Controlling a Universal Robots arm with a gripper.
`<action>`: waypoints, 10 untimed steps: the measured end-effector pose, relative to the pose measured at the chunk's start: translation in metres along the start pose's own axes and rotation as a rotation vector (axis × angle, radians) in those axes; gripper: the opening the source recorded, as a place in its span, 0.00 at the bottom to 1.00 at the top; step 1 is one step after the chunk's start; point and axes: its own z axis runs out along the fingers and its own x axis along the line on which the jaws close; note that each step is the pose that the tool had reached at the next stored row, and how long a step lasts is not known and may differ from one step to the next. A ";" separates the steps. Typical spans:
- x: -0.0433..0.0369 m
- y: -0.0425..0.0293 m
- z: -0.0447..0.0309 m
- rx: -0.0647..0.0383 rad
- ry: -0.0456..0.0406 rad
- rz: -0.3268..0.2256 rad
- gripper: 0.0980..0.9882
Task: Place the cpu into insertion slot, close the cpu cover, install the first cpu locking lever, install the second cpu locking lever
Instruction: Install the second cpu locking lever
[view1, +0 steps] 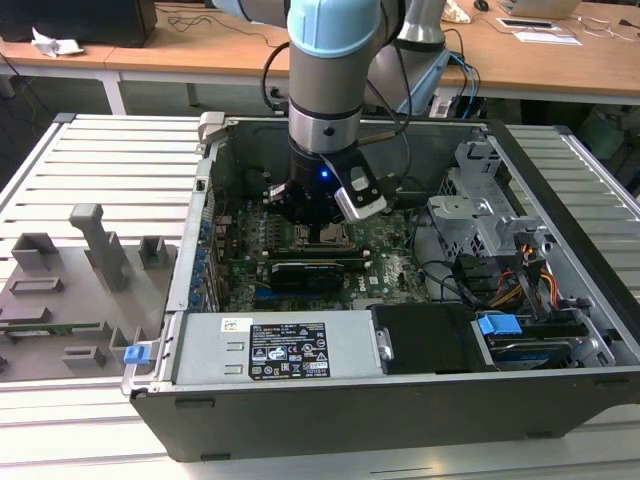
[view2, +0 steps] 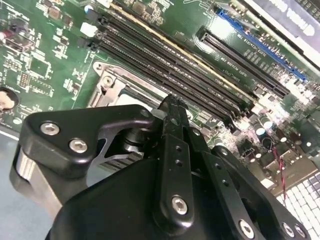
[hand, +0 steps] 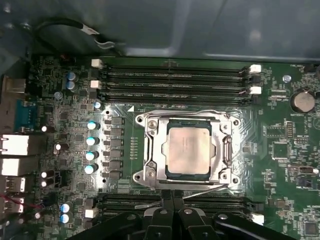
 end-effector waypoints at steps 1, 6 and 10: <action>0.0027 -0.0005 0.0003 -0.011 -0.0004 0.000 0.01; 0.0125 -0.0044 -0.0001 -0.018 -0.0007 0.000 0.01; 0.0150 -0.0085 0.0009 -0.030 -0.0001 -0.009 0.01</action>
